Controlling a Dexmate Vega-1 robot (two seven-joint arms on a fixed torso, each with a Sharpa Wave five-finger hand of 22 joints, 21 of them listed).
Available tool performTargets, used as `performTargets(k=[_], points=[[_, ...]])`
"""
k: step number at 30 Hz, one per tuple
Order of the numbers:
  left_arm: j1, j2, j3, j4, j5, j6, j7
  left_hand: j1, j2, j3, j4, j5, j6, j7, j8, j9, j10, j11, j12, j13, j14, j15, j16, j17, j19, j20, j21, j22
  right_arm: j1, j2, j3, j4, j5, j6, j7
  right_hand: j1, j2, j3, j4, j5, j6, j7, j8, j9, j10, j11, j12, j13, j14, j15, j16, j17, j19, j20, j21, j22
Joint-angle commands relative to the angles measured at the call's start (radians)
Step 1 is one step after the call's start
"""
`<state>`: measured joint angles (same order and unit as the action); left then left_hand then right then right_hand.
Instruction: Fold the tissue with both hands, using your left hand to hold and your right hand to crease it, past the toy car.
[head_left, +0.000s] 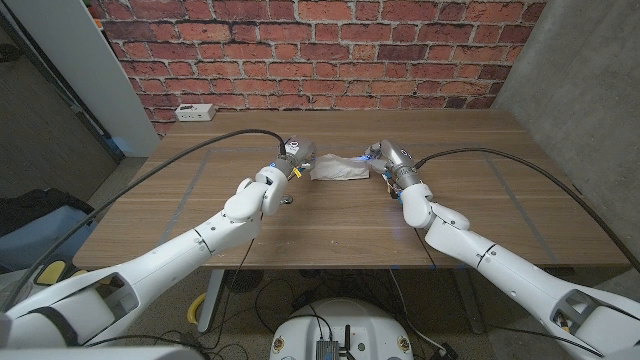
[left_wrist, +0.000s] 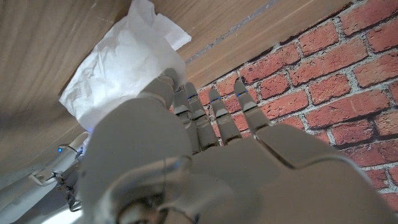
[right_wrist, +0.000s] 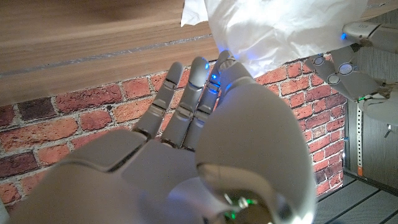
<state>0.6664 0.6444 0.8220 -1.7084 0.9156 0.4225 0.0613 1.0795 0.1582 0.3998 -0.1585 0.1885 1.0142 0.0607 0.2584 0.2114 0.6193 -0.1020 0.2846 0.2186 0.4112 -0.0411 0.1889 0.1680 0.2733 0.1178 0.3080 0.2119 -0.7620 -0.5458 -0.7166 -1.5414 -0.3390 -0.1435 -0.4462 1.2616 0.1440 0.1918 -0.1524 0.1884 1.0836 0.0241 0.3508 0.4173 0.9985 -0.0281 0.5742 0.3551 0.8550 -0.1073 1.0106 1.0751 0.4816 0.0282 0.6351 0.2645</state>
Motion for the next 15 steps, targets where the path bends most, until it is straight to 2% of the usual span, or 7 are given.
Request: performTargets(k=[1,15], points=[[-0.039,-0.02,0.033,0.067,-0.022,0.016,0.02,0.004,-0.007,0.009,-0.002,0.002,0.007,0.003,-0.003,0.002,0.01,0.003,-0.001,0.003,0.011,-0.049,0.001,0.001,0.008,0.0,0.008,0.002,0.054,0.023,-0.035,0.062,-0.02,0.013,0.005,-0.015,0.005,0.002,0.007,-0.001,0.001,-0.012,-0.007,0.0,0.012,0.014,0.112,0.247,-0.008,-0.094,0.006,0.0,-0.004,-0.003,0.012,0.0],[-0.077,-0.043,0.068,0.143,-0.04,0.017,0.068,0.0,-0.001,0.012,0.003,0.002,-0.006,-0.007,-0.016,0.003,0.017,0.006,-0.002,0.004,0.026,-0.052,0.004,0.003,0.011,0.002,0.013,0.004,0.1,0.054,-0.068,0.126,-0.033,-0.012,0.013,-0.021,0.007,0.0,0.008,0.0,-0.005,-0.023,-0.016,-0.012,0.0,0.004,0.106,0.237,-0.018,-0.099,0.009,-0.013,-0.008,-0.004,0.026,-0.004]])
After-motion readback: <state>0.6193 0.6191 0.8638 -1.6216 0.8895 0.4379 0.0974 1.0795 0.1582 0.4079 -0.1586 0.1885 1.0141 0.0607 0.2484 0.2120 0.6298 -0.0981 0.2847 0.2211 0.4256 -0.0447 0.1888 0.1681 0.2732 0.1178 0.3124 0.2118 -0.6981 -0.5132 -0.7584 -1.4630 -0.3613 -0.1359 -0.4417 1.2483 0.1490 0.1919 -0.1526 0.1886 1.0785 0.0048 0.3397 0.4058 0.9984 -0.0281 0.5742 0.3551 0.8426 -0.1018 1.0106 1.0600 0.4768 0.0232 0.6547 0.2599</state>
